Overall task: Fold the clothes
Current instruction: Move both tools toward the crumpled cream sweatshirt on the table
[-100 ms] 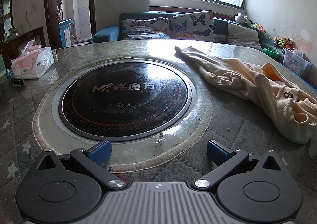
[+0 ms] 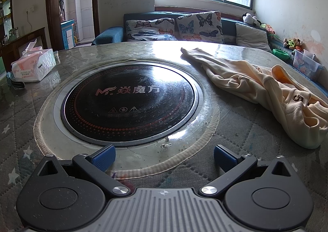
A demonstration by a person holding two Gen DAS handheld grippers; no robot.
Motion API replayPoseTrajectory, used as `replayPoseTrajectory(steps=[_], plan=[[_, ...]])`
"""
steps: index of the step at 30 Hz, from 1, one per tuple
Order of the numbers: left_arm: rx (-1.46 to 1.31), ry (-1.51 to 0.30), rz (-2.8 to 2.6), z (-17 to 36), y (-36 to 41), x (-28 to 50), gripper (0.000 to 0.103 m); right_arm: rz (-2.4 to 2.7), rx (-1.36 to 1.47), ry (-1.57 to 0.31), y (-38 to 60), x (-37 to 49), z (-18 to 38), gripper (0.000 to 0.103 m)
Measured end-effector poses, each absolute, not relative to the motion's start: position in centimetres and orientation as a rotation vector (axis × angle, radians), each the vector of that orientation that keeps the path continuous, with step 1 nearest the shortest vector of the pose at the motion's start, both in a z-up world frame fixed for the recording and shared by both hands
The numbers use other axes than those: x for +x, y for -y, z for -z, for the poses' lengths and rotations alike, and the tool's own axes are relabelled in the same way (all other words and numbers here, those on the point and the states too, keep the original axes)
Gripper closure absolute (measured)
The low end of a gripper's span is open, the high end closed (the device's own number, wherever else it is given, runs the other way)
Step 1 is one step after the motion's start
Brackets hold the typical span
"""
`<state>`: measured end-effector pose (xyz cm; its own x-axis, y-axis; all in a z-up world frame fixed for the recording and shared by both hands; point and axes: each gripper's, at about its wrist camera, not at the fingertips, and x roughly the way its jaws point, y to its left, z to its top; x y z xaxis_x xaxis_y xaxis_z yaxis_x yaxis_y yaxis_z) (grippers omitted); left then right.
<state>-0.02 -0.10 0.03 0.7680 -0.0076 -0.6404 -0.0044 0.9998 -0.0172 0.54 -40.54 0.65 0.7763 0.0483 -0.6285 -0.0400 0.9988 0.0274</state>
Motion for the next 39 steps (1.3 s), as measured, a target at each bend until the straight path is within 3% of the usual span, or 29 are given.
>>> replayPoseTrajectory(steps=[9,39], plan=[[-0.026,-0.709,-0.024,-0.2,0.5,-0.4,0.0,-0.101,-0.07,-0.612,37.0,-2.3,-1.1,0.0],[0.005,-0.723,0.104,-3.7,7.2,-6.4,0.0,-0.125,-0.038,-0.697,32.9,-8.1,-1.6,0.0]])
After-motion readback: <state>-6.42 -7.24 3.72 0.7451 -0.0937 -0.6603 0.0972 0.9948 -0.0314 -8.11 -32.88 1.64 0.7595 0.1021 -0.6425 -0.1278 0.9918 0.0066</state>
